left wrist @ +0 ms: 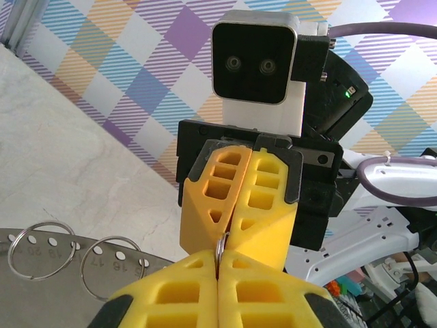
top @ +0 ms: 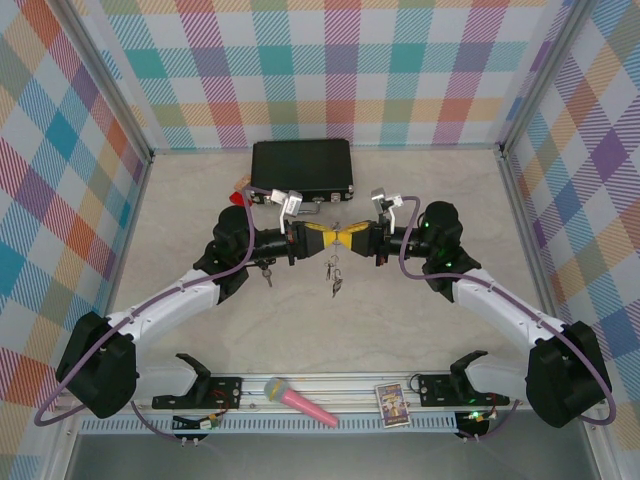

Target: Put the keys on the keyring

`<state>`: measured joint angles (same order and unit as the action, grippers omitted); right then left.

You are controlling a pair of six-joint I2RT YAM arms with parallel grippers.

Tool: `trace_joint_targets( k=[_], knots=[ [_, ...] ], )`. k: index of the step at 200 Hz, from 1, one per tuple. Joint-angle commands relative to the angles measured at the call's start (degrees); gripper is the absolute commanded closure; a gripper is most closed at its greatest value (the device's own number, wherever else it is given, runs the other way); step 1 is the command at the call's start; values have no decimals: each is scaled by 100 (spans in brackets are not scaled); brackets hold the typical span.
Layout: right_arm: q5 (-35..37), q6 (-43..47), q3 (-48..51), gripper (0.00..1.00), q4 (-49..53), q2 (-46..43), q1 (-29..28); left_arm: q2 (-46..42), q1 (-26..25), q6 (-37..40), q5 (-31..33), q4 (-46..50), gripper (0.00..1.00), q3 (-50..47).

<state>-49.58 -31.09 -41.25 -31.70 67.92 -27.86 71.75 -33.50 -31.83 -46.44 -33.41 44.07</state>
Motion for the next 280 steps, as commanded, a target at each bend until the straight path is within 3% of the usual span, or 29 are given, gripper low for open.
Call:
trace_joint_targets(
  k=[1, 56, 81, 92, 109, 149, 174, 280],
  knots=[
    [-130, -11, -52, 100, -354, 11, -11, 1, -54, 49, -90, -147, 100, 184],
    [78, 118, 14, 97, -153, -82, -16, -156, -61, 264, 15, 152, 100, 198],
    [352, 250, 88, 80, 69, -227, -12, -208, -61, 337, 48, 247, 100, 186],
    [533, 315, 114, 65, 206, -314, -8, -228, -61, 361, 47, 259, 100, 187],
    [825, 431, 155, 59, 460, -497, 8, -257, -59, 397, 77, 280, 100, 176],
    [1883, 603, 504, 28, 707, -1096, 25, -226, -61, 409, 65, 308, 100, 218],
    [2580, 605, 672, 3, 915, -1437, 30, -246, -61, 445, 100, 382, 100, 232],
    [4026, 790, 841, 1, 1604, -1831, 26, -215, -61, 746, 440, 1125, 100, 554]
  ],
)
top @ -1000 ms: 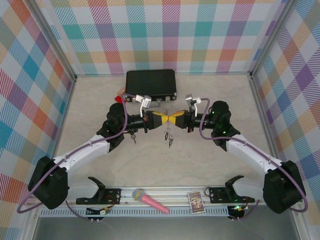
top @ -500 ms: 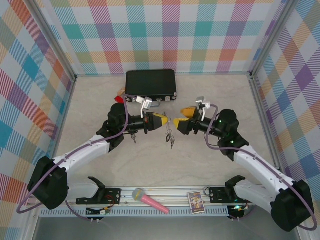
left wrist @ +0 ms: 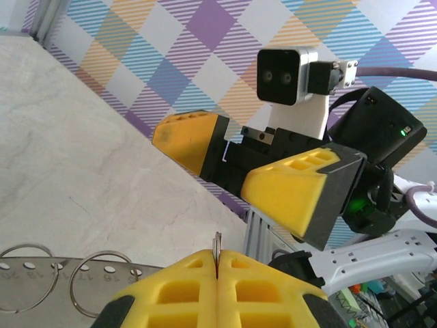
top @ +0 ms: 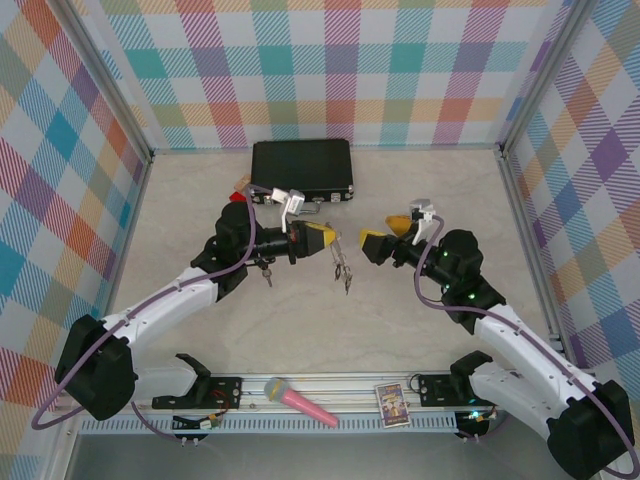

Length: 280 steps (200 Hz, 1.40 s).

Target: Put the keys on the keyring

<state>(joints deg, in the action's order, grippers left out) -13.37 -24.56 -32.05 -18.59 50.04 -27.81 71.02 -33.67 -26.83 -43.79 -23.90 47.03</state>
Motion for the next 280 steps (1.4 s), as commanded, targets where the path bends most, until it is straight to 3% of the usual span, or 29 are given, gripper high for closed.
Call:
trace_joint_targets(
  k=[1, 22, 68, 100, 137, 156, 179, 228, 250, 280],
  knots=[
    [409, 140, -85, 1, 315, -40, 21, -146, -39, 264, 194, 197, 100, 270],
    [568, 191, -210, 1, 651, 148, 22, -270, -34, 656, 805, 929, 100, 399],
    [967, 112, -291, 1, 995, 677, 96, -842, -8, 1121, 1374, 1698, 100, 370],
    [455, 85, -303, 1, 630, 1279, 90, -1206, -7, 1299, 1680, 2089, 100, 300],
    [-376, -77, -589, 22, 105, 2182, 17, -1569, -3, 1485, 1993, 2543, 100, 288],
    [-848, -284, -877, 41, -198, 2818, -106, -1771, -6, 1547, 2182, 2774, 100, 271],
    [-1306, -648, -1339, 57, -512, 3683, -275, -2023, -8, 1583, 2399, 3052, 100, 271],
    [-1751, -1340, -2461, 62, -1058, 5446, -832, -2549, -8, 1668, 3469, 4224, 100, 473],
    [-2098, -1684, -3053, 73, -1210, 6228, -1020, -2849, -8, 1681, 3745, 4470, 100, 452],
    [-2219, -1830, -3766, 75, -1043, 6975, -1410, -3303, -8, 1698, 4007, 4691, 100, 437]
  ],
)
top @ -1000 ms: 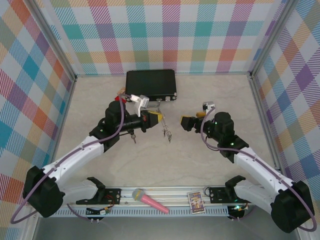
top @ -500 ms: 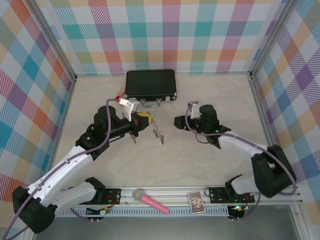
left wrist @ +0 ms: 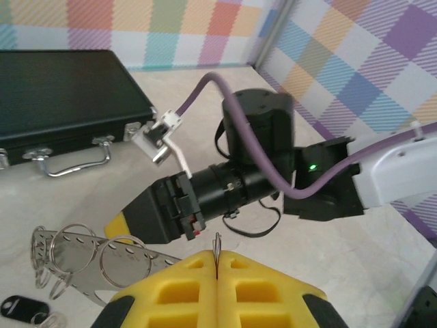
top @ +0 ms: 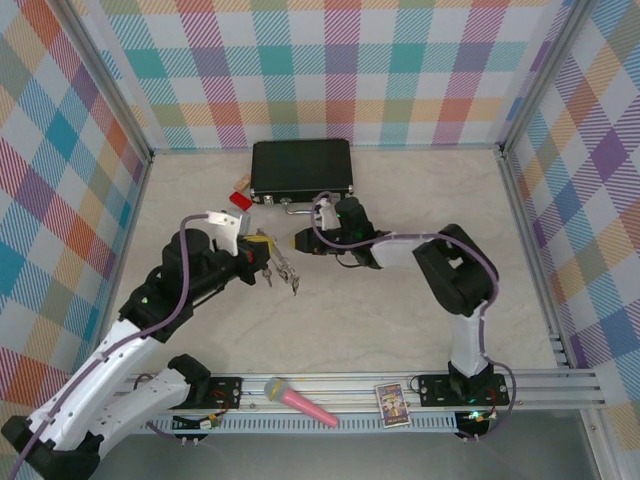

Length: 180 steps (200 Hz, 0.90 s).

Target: Put the keys on the keyring

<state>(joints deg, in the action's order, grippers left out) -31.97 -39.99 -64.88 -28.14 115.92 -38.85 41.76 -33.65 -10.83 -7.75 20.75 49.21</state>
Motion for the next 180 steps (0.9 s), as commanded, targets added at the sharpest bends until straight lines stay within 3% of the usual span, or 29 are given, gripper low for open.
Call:
trace_joint_targets(
  k=[1, 106, 145, 180],
  knots=[
    [-356, -284, -509, 75, -70, 401, -320, -387, -10, 98, 409, 235, 100, 224],
    [26, -115, -2430, 73, 1831, 1903, -1104, -845, -6, 11, 928, 1024, 100, 396],
    [384, -31, -2315, 73, 2252, 1877, -1069, -845, -10, 29, 720, 968, 100, 375],
    [680, -181, -1618, 74, 2166, 1530, -851, -850, -10, 46, 440, 858, 100, 332]
  ],
)
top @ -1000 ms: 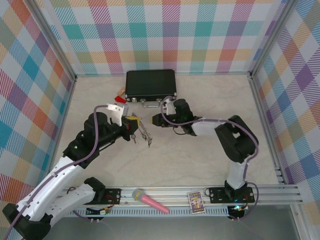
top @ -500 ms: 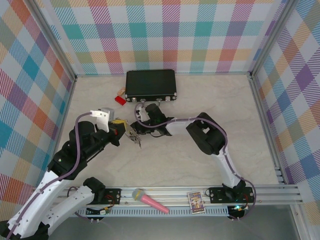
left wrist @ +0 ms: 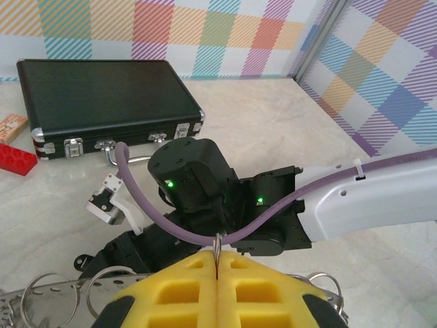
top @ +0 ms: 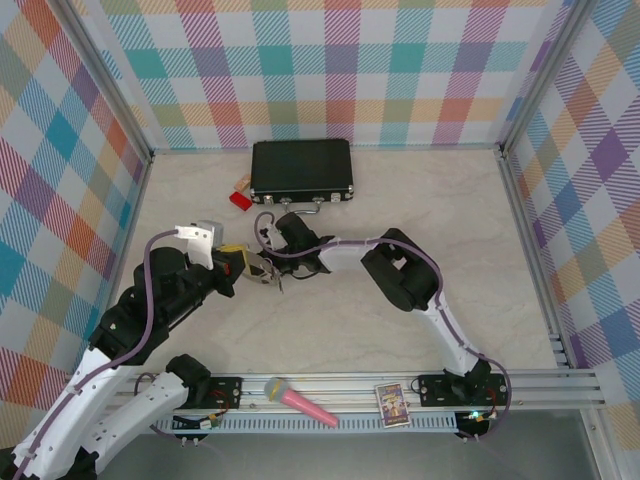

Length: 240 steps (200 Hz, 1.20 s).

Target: Put the keys on the keyring

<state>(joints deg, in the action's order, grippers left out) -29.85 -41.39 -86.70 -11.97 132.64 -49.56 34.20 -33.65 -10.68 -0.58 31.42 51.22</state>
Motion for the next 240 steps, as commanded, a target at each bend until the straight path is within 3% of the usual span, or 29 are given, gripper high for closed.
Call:
trace_joint_targets(
  k=[1, 34, 80, 139, 193, 240],
  knots=[
    [474, -43, 600, 74, 530, -151, 232, -96, -10, 31, -281, -216, 100, 132],
    [657, -20, 1705, 74, 147, -928, 505, 36, -10, 5, -410, -417, 100, 90],
    [822, 39, 3268, 75, -64, -1967, 1078, 440, -10, -29, -1116, -901, 100, -11],
    [1068, 252, 5153, 75, 113, -3702, 1893, 903, -180, -274, -2189, -2690, 100, -792],
    [1617, 796, 5433, 68, 1059, -5543, 1941, 1390, -905, 518, -1459, -3625, 100, -1243],
    [2418, 1013, 5430, 62, 1626, -6818, 1937, 1519, -1233, 1071, -712, -4172, 100, -1581]
  ],
)
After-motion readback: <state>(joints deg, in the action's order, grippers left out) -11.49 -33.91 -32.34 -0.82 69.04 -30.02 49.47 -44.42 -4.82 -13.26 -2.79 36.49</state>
